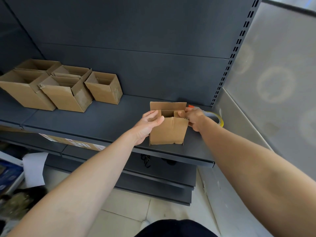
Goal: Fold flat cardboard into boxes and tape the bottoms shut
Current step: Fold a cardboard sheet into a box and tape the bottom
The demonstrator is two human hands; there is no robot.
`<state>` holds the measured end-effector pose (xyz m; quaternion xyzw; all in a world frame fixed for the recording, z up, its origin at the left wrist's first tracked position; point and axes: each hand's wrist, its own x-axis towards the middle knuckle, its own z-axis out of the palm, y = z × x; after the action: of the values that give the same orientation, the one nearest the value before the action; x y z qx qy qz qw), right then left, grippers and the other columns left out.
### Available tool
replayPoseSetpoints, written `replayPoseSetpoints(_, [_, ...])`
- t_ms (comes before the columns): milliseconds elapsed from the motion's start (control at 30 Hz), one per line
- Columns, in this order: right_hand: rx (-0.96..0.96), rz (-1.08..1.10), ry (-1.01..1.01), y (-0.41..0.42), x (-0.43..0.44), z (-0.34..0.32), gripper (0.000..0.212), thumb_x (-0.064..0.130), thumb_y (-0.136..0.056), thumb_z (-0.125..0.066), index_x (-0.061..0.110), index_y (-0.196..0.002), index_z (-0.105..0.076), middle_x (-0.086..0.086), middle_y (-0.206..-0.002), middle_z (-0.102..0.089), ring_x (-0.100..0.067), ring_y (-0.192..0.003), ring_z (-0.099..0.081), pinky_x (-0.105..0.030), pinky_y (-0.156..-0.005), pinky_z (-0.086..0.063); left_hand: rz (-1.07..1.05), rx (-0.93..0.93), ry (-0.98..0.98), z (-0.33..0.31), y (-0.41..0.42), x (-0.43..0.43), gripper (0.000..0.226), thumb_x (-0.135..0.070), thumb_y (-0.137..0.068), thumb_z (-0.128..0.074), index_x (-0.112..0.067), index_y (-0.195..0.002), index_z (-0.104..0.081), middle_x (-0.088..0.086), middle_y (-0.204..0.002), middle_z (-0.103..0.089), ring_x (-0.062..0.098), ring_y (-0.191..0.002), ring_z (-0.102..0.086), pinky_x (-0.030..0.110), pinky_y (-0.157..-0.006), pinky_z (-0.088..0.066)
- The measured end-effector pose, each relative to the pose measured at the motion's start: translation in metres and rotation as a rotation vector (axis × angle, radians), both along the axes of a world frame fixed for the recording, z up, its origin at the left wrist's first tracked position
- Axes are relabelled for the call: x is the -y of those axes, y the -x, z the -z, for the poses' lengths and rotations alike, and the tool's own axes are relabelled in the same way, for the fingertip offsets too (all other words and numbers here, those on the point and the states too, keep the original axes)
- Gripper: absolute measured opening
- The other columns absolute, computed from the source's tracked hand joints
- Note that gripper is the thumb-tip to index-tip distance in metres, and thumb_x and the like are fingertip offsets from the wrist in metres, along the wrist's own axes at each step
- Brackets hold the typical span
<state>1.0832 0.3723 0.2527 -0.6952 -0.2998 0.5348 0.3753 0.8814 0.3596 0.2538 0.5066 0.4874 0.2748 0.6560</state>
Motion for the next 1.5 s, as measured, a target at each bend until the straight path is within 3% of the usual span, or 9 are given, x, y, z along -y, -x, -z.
replayPoseSetpoints(100, [-0.193, -0.039, -0.033, -0.003, 0.006, -0.004, 0.029, 0.005, -0.099, -0.045, 0.009, -0.125, -0.058, -0.003, -0.100, -0.065, -0.017, -0.094, -0.061, -0.030, -0.090, -0.052, -0.082, -0.114, -0.121, 0.004, -0.006, 0.000, 0.056, -0.046, -0.082, -0.069, -0.032, -0.133, -0.052, -0.016, -0.143, -0.029, 0.016, -0.132, -0.036, 0.046, -0.112, -0.032])
replayPoseSetpoints(233, [-0.431, -0.005, -0.044, -0.009, 0.013, -0.006, 0.031, 0.014, -0.090, -0.049, 0.008, -0.118, -0.062, -0.010, -0.113, -0.066, -0.025, -0.099, -0.062, -0.031, -0.086, -0.051, -0.148, -0.249, -0.200, 0.009, -0.016, 0.001, 0.037, -0.038, -0.085, -0.069, -0.031, -0.117, -0.051, -0.015, -0.132, -0.030, 0.018, -0.125, -0.039, 0.039, -0.105, -0.038])
replayPoseSetpoints(333, [-0.429, 0.018, -0.009, -0.008, 0.012, -0.011, 0.044, 0.046, -0.092, -0.052, 0.011, -0.116, -0.063, -0.007, -0.110, -0.069, -0.022, -0.100, -0.064, -0.033, -0.083, -0.052, -0.207, -0.318, -0.239, 0.009, -0.024, 0.004, 0.045, -0.034, -0.085, -0.069, -0.032, -0.116, -0.037, -0.015, -0.124, -0.026, 0.019, -0.122, -0.036, 0.037, -0.098, -0.038])
replayPoseSetpoints(433, [-0.349, 0.004, 0.055, -0.005, 0.007, -0.016, 0.063, 0.063, -0.083, -0.057, 0.013, -0.122, -0.057, -0.006, -0.113, -0.069, -0.022, -0.099, -0.068, -0.033, -0.068, -0.055, -0.285, -0.287, -0.236, 0.008, -0.027, 0.005, 0.076, -0.027, -0.080, -0.075, -0.032, -0.135, -0.021, -0.009, -0.130, -0.025, 0.020, -0.126, -0.033, 0.038, -0.101, -0.038])
replayPoseSetpoints(567, [-0.297, 0.045, 0.071, -0.003, 0.001, -0.017, 0.047, 0.044, -0.089, -0.062, 0.014, -0.125, -0.056, -0.008, -0.112, -0.068, -0.024, -0.096, -0.068, -0.034, -0.065, -0.054, -0.256, -0.279, -0.232, 0.006, -0.027, 0.004, 0.097, -0.026, -0.080, -0.076, -0.047, -0.145, -0.006, -0.002, -0.143, -0.018, 0.017, -0.124, -0.030, 0.042, -0.106, -0.034])
replayPoseSetpoints(767, [-0.237, -0.057, 0.022, -0.007, 0.007, -0.010, 0.031, 0.007, -0.094, -0.057, 0.012, -0.124, -0.056, -0.008, -0.107, -0.063, -0.021, -0.088, -0.063, -0.031, -0.071, -0.052, -0.188, -0.297, -0.263, 0.012, -0.024, 0.003, 0.028, -0.030, -0.083, -0.071, -0.045, -0.098, -0.054, -0.007, -0.120, -0.024, 0.023, -0.123, -0.034, 0.039, -0.105, -0.038])
replayPoseSetpoints(1100, [-0.148, -0.047, -0.022, -0.005, 0.004, -0.006, 0.028, -0.001, -0.091, -0.058, 0.012, -0.115, -0.061, -0.008, -0.100, -0.064, -0.019, -0.082, -0.063, -0.033, -0.069, -0.054, -0.272, -0.308, -0.247, 0.005, -0.029, -0.005, 0.011, -0.028, -0.084, -0.071, -0.037, -0.078, -0.068, -0.007, -0.120, -0.032, 0.020, -0.122, -0.039, 0.037, -0.108, -0.036])
replayPoseSetpoints(1300, [-0.123, -0.076, -0.012, -0.005, 0.001, -0.005, 0.024, 0.004, -0.090, -0.062, 0.014, -0.111, -0.060, -0.007, -0.105, -0.064, -0.019, -0.086, -0.063, -0.031, -0.068, -0.053, -0.273, -0.280, -0.205, 0.003, -0.025, -0.010, 0.019, -0.025, -0.089, -0.066, -0.031, -0.108, -0.069, -0.006, -0.123, -0.033, 0.014, -0.121, -0.040, 0.028, -0.105, -0.034])
replayPoseSetpoints(1500, [-0.009, -0.117, 0.001, -0.003, -0.002, -0.004, 0.028, 0.011, -0.080, -0.075, 0.019, -0.102, -0.059, -0.003, -0.107, -0.066, -0.022, -0.103, -0.064, -0.041, -0.094, -0.052, -0.353, -0.412, -0.212, 0.002, -0.037, -0.013, 0.042, -0.027, -0.086, -0.068, -0.026, -0.125, -0.051, 0.000, -0.128, -0.030, 0.023, -0.121, -0.041, 0.034, -0.098, -0.042])
